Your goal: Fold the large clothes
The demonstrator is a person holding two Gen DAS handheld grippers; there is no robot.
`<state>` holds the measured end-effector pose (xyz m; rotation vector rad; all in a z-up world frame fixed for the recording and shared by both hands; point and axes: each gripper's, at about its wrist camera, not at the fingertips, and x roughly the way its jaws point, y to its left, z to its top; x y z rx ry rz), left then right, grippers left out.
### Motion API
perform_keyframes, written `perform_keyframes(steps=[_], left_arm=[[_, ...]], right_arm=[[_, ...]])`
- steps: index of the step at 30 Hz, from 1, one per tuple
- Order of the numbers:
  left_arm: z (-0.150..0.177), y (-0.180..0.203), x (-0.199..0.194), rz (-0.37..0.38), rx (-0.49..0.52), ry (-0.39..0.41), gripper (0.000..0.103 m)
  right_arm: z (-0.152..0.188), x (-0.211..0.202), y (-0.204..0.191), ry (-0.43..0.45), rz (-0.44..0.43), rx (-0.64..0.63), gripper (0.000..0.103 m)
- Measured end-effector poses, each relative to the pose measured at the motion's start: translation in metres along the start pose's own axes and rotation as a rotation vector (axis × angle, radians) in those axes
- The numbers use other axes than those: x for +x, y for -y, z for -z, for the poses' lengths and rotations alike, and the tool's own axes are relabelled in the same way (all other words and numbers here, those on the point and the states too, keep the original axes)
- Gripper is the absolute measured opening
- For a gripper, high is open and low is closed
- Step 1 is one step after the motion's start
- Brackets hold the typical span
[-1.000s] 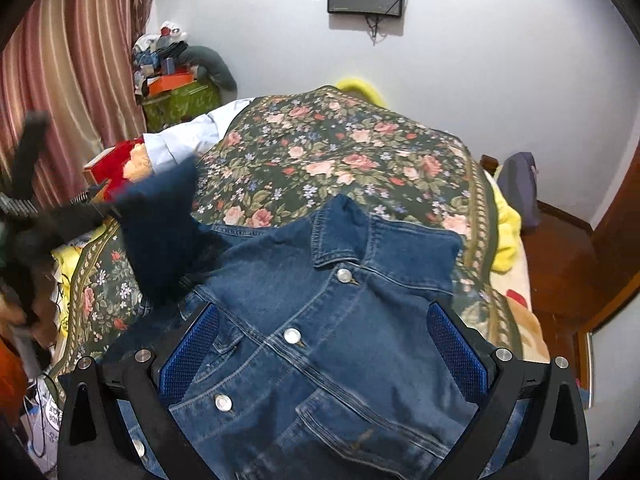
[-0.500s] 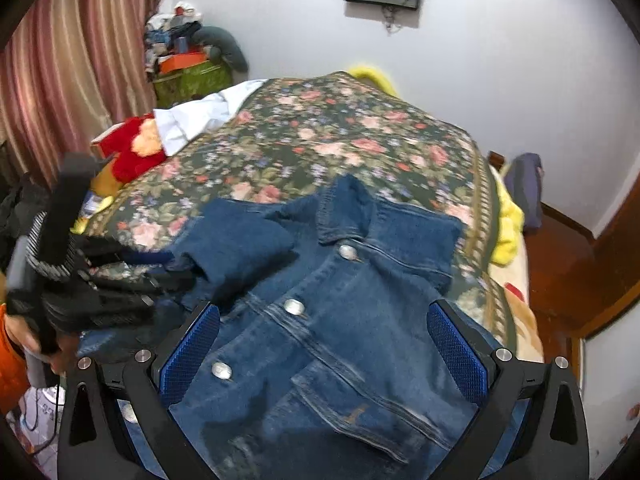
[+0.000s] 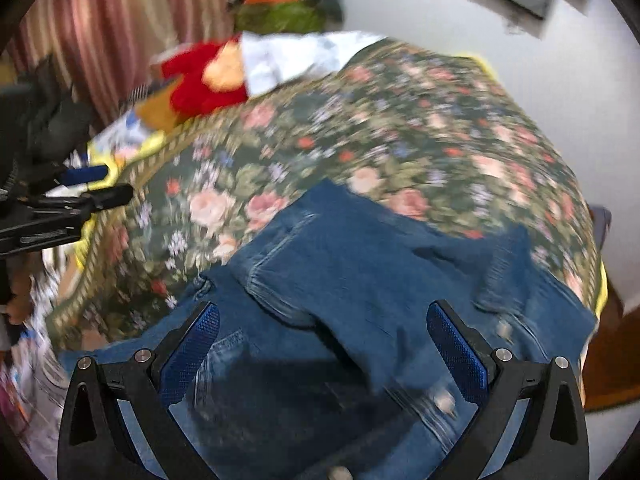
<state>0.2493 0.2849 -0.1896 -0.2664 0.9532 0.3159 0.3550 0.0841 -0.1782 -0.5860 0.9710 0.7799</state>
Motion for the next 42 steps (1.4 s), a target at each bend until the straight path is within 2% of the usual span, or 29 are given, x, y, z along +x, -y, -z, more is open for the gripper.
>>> perform_keyframes(steps=[7, 11, 12, 13, 18, 19, 20, 22, 23, 31, 37, 42], left_arm=[[0.027, -0.012, 0.019, 0.026, 0.002, -0.053, 0.065], [0.035, -0.013, 0.026, 0.032, 0.008, -0.071, 0.065], [0.037, -0.014, 0.028, 0.034, 0.008, -0.075, 0.065], [0.039, -0.014, 0.030, 0.036, 0.011, -0.076, 0.065], [0.043, -0.010, 0.036, 0.028, 0.034, -0.086, 0.065], [0.043, -0.009, 0.036, 0.030, 0.035, -0.088, 0.065], [0.042, -0.009, 0.037, 0.032, 0.035, -0.088, 0.065], [0.041, -0.006, 0.035, 0.038, 0.035, -0.084, 0.065], [0.041, -0.005, 0.033, 0.038, 0.038, -0.080, 0.065], [0.026, 0.018, 0.011, 0.036, 0.081, -0.036, 0.065], [0.010, 0.057, 0.001, 0.085, 0.107, -0.026, 0.065], [-0.002, 0.107, -0.002, 0.134, 0.159, -0.029, 0.065]], right_arm=[[-0.018, 0.091, -0.047, -0.191, 0.028, -0.165, 0.103], [-0.020, 0.115, -0.053, -0.207, 0.078, -0.162, 0.102], [-0.020, 0.116, -0.052, -0.193, 0.086, -0.155, 0.098], [-0.021, 0.116, -0.051, -0.179, 0.107, -0.142, 0.087], [-0.023, 0.110, -0.042, -0.156, 0.084, -0.085, 0.065], [-0.024, 0.106, -0.039, -0.147, 0.077, -0.064, 0.056], [-0.025, 0.100, -0.034, -0.137, 0.057, -0.026, 0.052], [-0.028, 0.091, -0.024, -0.128, 0.018, 0.040, 0.026], [-0.030, 0.086, -0.020, -0.113, 0.033, 0.067, 0.020], [-0.020, 0.007, 0.040, 0.032, 0.030, 0.264, 0.018], [0.024, -0.055, 0.081, 0.108, 0.047, 0.309, 0.015], [0.066, -0.100, 0.115, 0.188, 0.053, 0.410, 0.014]])
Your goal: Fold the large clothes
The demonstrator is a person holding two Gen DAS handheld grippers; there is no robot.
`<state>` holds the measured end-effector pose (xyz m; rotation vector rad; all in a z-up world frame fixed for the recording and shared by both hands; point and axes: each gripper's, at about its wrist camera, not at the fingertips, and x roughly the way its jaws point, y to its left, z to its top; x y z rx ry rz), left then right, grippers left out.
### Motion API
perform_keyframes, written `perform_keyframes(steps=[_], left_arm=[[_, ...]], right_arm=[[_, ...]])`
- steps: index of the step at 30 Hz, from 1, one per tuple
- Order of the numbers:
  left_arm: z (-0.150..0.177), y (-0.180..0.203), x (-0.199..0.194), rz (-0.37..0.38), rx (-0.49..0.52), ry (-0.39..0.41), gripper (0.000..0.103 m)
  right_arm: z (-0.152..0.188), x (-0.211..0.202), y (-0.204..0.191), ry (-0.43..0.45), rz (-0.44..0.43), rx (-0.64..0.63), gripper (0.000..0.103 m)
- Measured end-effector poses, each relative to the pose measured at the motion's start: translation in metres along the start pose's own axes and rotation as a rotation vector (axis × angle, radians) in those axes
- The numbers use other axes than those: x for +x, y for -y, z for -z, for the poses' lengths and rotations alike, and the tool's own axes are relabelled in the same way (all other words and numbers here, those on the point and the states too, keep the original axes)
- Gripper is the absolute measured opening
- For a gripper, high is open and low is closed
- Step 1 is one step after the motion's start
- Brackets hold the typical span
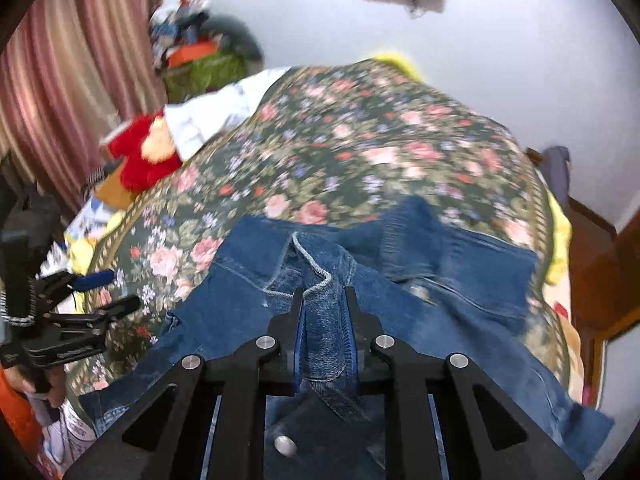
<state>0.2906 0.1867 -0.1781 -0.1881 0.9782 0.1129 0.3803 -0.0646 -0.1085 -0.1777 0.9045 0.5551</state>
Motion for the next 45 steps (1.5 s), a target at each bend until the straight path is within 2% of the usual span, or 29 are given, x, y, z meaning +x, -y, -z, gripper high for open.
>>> perform_keyframes(steps=[8, 13, 18, 24, 29, 36, 40, 45], left_arm=[[-0.026, 0.085, 0.029, 0.095, 0.077, -0.062, 0.065], [-0.031, 0.121, 0.052, 0.102, 0.136, -0.102, 0.065], [-0.026, 0.138, 0.078, 0.077, 0.177, -0.167, 0.065], [-0.009, 0.142, 0.091, 0.084, 0.214, -0.220, 0.066], [-0.006, 0.153, 0.081, 0.045, 0.289, -0.201, 0.066], [-0.027, 0.184, 0.032, 0.132, 0.324, -0.093, 0.066], [-0.040, 0.211, 0.019, 0.195, 0.341, -0.063, 0.070], [-0.037, 0.248, 0.031, 0.201, 0.397, -0.082, 0.070]], right_arm=[[0.038, -0.038, 0.077, 0.037, 0.000, 0.216, 0.013], [0.066, -0.055, 0.122, 0.046, 0.018, 0.336, 0.013], [0.096, -0.057, 0.164, 0.008, 0.086, 0.414, 0.013], [0.123, -0.064, 0.182, -0.027, 0.144, 0.395, 0.014], [0.128, -0.092, 0.185, 0.029, 0.179, 0.376, 0.014], [0.131, -0.128, 0.206, 0.047, 0.244, 0.406, 0.014], [0.151, -0.127, 0.233, -0.029, 0.278, 0.448, 0.014], [0.197, -0.085, 0.259, -0.245, 0.344, 0.436, 0.014]])
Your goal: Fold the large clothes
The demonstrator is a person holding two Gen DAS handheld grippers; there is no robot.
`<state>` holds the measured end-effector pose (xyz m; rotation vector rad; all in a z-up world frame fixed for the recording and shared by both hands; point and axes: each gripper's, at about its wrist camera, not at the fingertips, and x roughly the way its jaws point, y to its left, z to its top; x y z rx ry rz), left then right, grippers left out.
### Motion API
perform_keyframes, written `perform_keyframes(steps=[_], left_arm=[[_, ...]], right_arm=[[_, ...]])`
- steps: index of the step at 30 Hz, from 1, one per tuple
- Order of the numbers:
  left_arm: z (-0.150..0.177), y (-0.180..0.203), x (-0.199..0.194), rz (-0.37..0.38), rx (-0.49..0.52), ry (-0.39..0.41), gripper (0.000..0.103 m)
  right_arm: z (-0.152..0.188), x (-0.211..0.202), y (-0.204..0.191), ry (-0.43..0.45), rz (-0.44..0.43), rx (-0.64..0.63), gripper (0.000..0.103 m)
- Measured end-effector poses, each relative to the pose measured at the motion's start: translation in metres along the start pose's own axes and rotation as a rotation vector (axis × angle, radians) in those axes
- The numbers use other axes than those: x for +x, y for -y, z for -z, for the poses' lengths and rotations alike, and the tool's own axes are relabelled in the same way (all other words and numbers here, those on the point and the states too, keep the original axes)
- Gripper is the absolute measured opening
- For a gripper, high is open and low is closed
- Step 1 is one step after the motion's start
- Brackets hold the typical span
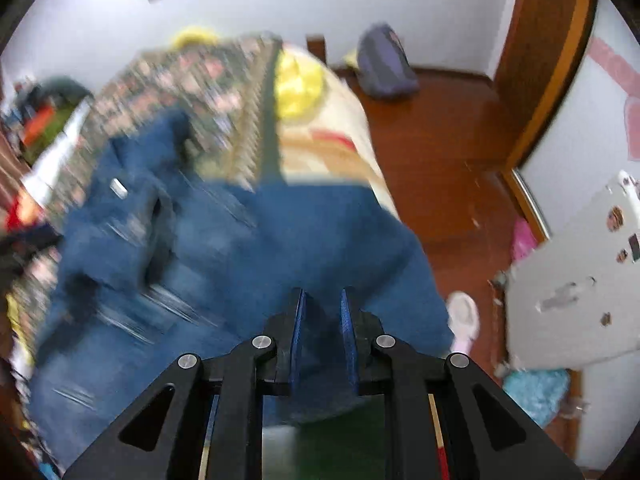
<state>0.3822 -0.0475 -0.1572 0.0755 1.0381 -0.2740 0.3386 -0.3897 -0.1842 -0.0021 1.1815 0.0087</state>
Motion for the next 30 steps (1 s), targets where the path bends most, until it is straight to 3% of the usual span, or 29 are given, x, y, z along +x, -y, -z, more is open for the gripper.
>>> perform_keyframes(steps=[2, 3, 6, 10, 11, 13, 14, 19, 22, 25, 30], left_arm=[[-0.003, 0.012, 0.015, 0.020, 0.017, -0.032, 0.070], [-0.003, 0.015, 0.018, 0.020, 0.021, -0.041, 0.070], [-0.004, 0.028, 0.037, 0.019, 0.038, -0.080, 0.070], [-0.002, 0.046, 0.058, 0.001, 0.065, -0.116, 0.070], [-0.002, 0.049, 0.060, -0.012, 0.071, -0.115, 0.070], [-0.002, 0.057, 0.064, -0.044, 0.094, -0.110, 0.070], [-0.003, 0.059, 0.064, -0.052, 0.101, -0.105, 0.070], [-0.007, 0.071, 0.052, -0.083, 0.158, -0.039, 0.070], [-0.016, 0.082, 0.040, 0.022, 0.169, -0.011, 0.070], [-0.023, 0.094, 0.038, 0.076, 0.156, -0.006, 0.070], [-0.022, 0.101, 0.044, 0.090, 0.142, -0.022, 0.070]], right_arm=[[0.013, 0.030, 0.011, -0.105, 0.024, -0.007, 0.014], [0.017, 0.036, 0.015, -0.115, 0.017, -0.009, 0.014], [0.028, 0.035, 0.025, -0.077, -0.028, -0.018, 0.014], [0.030, 0.031, 0.033, -0.096, -0.007, -0.053, 0.018], [0.030, 0.031, 0.035, -0.096, 0.012, -0.058, 0.022], [0.031, 0.029, 0.037, -0.078, 0.099, -0.074, 0.066], [0.033, 0.026, 0.041, -0.056, 0.124, -0.079, 0.073], [0.040, 0.017, 0.087, -0.064, -0.028, 0.119, 0.076], [0.043, 0.022, 0.114, -0.088, -0.157, 0.290, 0.076], [0.046, 0.041, 0.134, -0.139, -0.272, 0.437, 0.076], [0.047, 0.077, 0.127, -0.178, -0.348, 0.533, 0.075]])
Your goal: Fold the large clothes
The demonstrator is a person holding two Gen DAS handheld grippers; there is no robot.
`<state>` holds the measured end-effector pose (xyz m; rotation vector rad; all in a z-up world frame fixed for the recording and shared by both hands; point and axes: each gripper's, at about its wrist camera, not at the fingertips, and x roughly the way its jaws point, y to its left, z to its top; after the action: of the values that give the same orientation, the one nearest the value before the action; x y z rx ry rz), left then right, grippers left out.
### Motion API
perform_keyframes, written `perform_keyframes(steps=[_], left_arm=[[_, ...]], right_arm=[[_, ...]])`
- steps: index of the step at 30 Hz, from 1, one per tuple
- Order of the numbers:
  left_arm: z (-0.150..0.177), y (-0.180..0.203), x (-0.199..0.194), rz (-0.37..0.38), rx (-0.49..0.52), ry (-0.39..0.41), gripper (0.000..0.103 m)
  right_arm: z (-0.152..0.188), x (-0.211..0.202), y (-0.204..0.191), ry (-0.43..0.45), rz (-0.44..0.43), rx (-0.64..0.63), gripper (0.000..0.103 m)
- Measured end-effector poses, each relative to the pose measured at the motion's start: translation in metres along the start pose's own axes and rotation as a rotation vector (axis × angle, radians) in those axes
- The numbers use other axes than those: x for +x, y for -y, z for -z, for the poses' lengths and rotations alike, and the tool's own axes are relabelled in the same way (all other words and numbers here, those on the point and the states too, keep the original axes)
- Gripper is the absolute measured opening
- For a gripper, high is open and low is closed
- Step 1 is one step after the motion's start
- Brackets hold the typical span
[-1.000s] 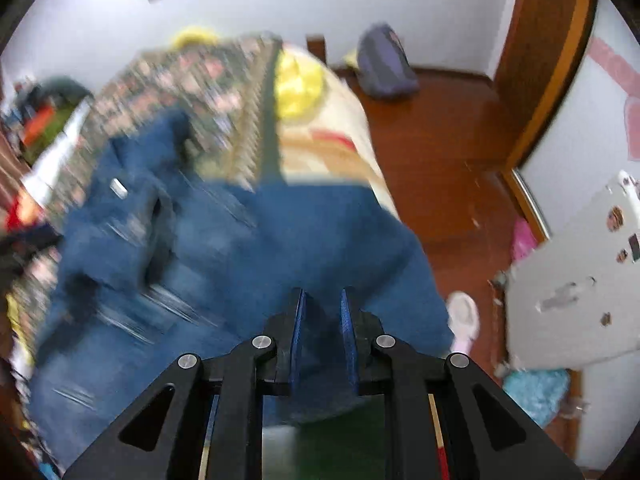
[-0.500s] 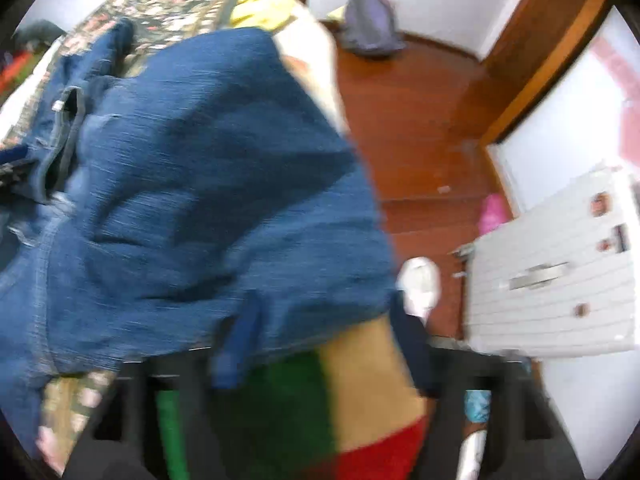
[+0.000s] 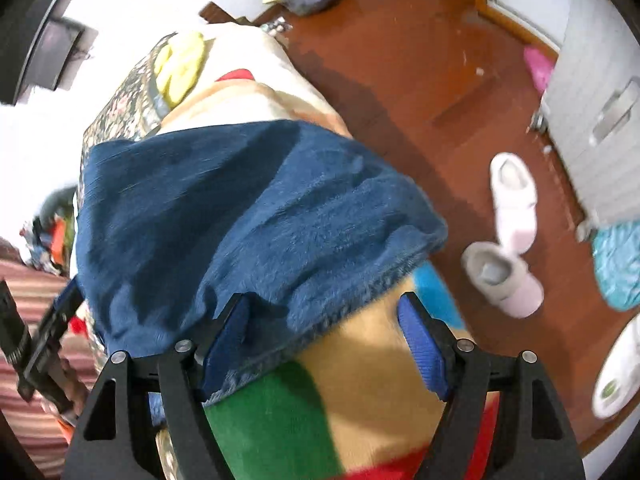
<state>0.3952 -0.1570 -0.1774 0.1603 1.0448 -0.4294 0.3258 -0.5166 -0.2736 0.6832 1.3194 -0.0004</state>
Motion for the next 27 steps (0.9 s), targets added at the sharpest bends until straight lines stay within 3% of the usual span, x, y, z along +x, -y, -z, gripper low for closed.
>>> perform_keyframes(steps=[2, 5, 10, 14, 22, 27], left_arm=[[0.004, 0.000, 0.004, -0.024, 0.008, -0.009, 0.070], [0.006, -0.003, 0.006, -0.028, -0.002, -0.024, 0.070], [0.006, -0.014, -0.001, -0.034, -0.049, -0.011, 0.070], [0.005, -0.021, -0.014, -0.044, -0.058, 0.015, 0.070], [0.004, -0.043, -0.063, -0.072, -0.093, 0.120, 0.070], [0.010, -0.061, -0.093, -0.080, -0.124, 0.177, 0.070]], right_arm=[[-0.002, 0.006, -0.002, 0.012, -0.006, 0.005, 0.075], [-0.007, 0.010, -0.005, 0.035, -0.022, 0.022, 0.065], [-0.015, 0.002, -0.015, 0.072, -0.056, 0.009, 0.019], [-0.015, -0.027, -0.043, 0.176, -0.040, -0.067, 0.012], [-0.014, -0.101, -0.117, 0.338, -0.182, -0.185, 0.009], [-0.003, -0.121, -0.193, 0.371, -0.275, -0.321, 0.009]])
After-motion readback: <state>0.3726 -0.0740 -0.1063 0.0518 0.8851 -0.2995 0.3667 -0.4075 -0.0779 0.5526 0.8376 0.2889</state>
